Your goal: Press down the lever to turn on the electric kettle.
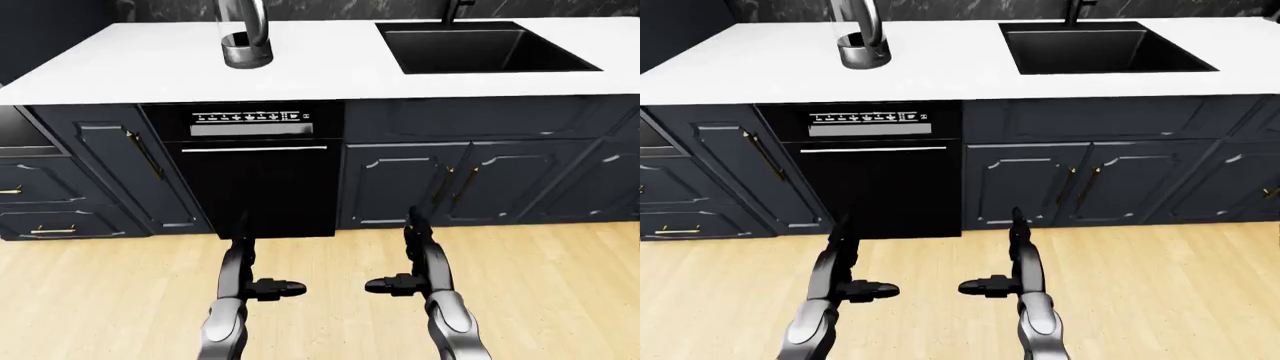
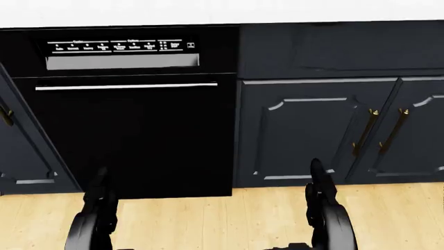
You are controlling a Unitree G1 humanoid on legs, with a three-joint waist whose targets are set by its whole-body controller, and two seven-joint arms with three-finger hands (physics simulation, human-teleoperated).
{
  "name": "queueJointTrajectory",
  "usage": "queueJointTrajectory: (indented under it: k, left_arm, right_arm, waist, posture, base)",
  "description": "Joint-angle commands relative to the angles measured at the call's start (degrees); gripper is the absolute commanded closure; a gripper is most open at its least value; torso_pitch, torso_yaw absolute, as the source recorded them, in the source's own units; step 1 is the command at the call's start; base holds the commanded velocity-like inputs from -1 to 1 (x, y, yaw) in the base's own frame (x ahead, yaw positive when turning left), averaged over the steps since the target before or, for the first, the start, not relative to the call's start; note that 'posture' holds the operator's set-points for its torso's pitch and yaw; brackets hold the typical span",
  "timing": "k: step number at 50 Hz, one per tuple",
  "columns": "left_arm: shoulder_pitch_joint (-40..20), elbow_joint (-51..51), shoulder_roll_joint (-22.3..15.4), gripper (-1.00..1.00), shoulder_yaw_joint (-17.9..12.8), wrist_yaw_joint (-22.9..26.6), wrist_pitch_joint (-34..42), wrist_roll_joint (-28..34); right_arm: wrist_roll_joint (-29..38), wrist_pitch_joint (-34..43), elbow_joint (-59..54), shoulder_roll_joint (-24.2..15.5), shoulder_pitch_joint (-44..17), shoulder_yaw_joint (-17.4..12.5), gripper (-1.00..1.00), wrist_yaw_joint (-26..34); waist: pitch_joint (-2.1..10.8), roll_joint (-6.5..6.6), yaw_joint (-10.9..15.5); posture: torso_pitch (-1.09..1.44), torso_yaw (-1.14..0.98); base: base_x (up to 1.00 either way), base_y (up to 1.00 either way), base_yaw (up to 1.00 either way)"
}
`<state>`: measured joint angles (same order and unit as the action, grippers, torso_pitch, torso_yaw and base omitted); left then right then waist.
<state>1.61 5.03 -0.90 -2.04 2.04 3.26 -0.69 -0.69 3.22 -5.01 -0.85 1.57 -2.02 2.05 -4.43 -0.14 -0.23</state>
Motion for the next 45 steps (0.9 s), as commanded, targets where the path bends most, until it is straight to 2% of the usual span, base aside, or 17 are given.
queueJointTrajectory:
  k: [1,2,3,4,5,7,8,18,19,24,25,26,28,31,36,45]
  left_arm:
    - [-1.38,-6.13,-0.15,-1.0,0.14,0.14,-3.4,-0.09]
    - [-1.26,-6.17,-0.13,-1.0,0.23,0.11,-3.35,0.13]
    - [-1.11,-6.42,-0.09,-1.0,0.25,0.1,-3.09,0.15]
    - [-1.09,-6.32,-0.05,-1.0,0.3,0.01,-2.86,0.29]
    - [-1.04,-6.25,-0.04,-1.0,0.36,-0.28,-2.58,0.69]
    - [-0.64,-7.42,0.04,-1.0,0.72,-0.51,-1.92,1.32]
    - [-0.4,-8.4,0.07,-1.0,0.74,-0.5,-1.52,1.34]
    - [0.23,-17.95,0.09,-1.0,0.52,-0.39,4.58,1.03]
    - [0.34,-19.87,-0.02,-1.0,0.18,-0.44,4.78,0.91]
    - [-0.07,-22.24,-0.17,-1.0,-0.25,-0.47,7.0,0.87]
    - [-0.4,-24.65,-0.28,-1.0,-0.46,-0.51,9.52,0.72]
    - [-3.18,-40.63,-0.88,-1.0,-1.37,-1.47,21.82,0.14]
    - [-3.71,-42.04,-0.9,-1.0,-1.72,-1.39,23.15,0.1]
    - [-3.74,-42.73,-0.92,-1.0,-1.73,-1.16,23.6,0.28]
    - [-4.92,-46.39,-1.26,-1.0,-1.88,-0.93,27.03,0.73]
    - [-6.54,-52.37,-1.4,-1.0,-1.82,-0.94,32.55,1.38]
  right_arm:
    - [-0.45,-2.9,6.96,-0.02,-0.95,0.21,-1.0,0.21]
    - [-1.07,-3.11,7.62,0.14,-0.84,0.36,-1.0,0.71]
    - [-0.68,-2.89,7.92,0.12,-0.83,0.57,-1.0,0.57]
    - [-0.77,-2.58,8.77,0.26,-0.5,0.56,-1.0,0.33]
    - [-0.86,-2.77,8.78,0.23,-0.55,0.35,-1.0,0.15]
    - [-1.26,-2.7,9.81,0.23,-0.51,-0.09,-1.0,-0.31]
    - [-1.69,-2.4,10.74,0.28,-0.3,-0.28,-1.0,-0.48]
    - [-0.51,2.83,22.98,0.07,0.51,-0.06,-1.0,-1.4]
    - [-0.53,6.48,28.57,-0.51,-0.06,-0.66,-1.0,-1.39]
    - [-0.22,11.03,34.94,-0.38,-0.78,-0.8,-1.0,-1.05]
    - [0.06,12.07,35.97,-0.47,-1.08,-0.85,-1.0,-1.06]
    - [0.99,20.12,44.56,-2.64,-6.36,-3.09,-1.0,-1.49]
    - [1.63,21.88,46.21,-2.59,-7.08,-3.25,-1.0,-1.16]
    - [3.03,22.21,46.33,-2.68,-7.23,-4.03,-1.0,-1.16]
    - [4.33,26.08,50.02,-2.84,-8.3,-3.88,-1.0,-0.98]
    - [9.83,29.55,52.68,-3.07,-8.91,-2.76,-1.0,-0.26]
  waist:
    - [0.05,-0.45,-0.12]
    - [2.09,-0.43,0.1]
    - [3.57,-0.07,0.4]
    - [2.97,-0.09,0.41]
    - [1.07,-0.47,0.32]
    - [4.0,-0.39,0.38]
    - [4.33,-0.36,0.41]
    - [4.8,-0.24,0.51]
    - [4.92,-0.2,0.48]
    - [5.16,-0.26,0.58]
    - [5.18,-0.26,0.56]
    - [5.22,-0.26,0.54]
    - [5.76,-0.31,0.33]
    - [4.52,-0.45,0.51]
    - [5.08,-0.22,0.58]
    - [4.16,-0.25,0.53]
  posture:
    - [0.0,0.0]
    - [0.0,0.0]
    - [0.0,0.0]
    - [0.0,0.0]
    - [0.0,0.0]
    - [0.0,0.0]
    - [0.0,0.0]
    - [0.0,0.0]
    - [0.0,0.0]
    - [0.0,0.0]
    - [0.0,0.0]
    - [0.0,0.0]
    - [0.0,0.0]
    - [0.0,0.0]
    - [0.0,0.0]
    - [0.0,0.0]
  base:
    - [0.0,0.0,0.0]
    - [0.0,0.0,0.0]
    - [0.0,0.0,0.0]
    - [0.0,0.0,0.0]
    - [0.0,0.0,0.0]
    - [0.0,0.0,0.0]
    - [0.0,0.0,0.0]
    - [0.0,0.0,0.0]
    - [0.0,0.0,0.0]
    - [0.0,0.0,0.0]
    - [0.0,0.0,0.0]
    - [0.0,0.0,0.0]
    - [0.0,0.0,0.0]
    - [0.0,0.0,0.0]
    - [0.0,0.0,0.0]
    - [0.0,0.0,0.0]
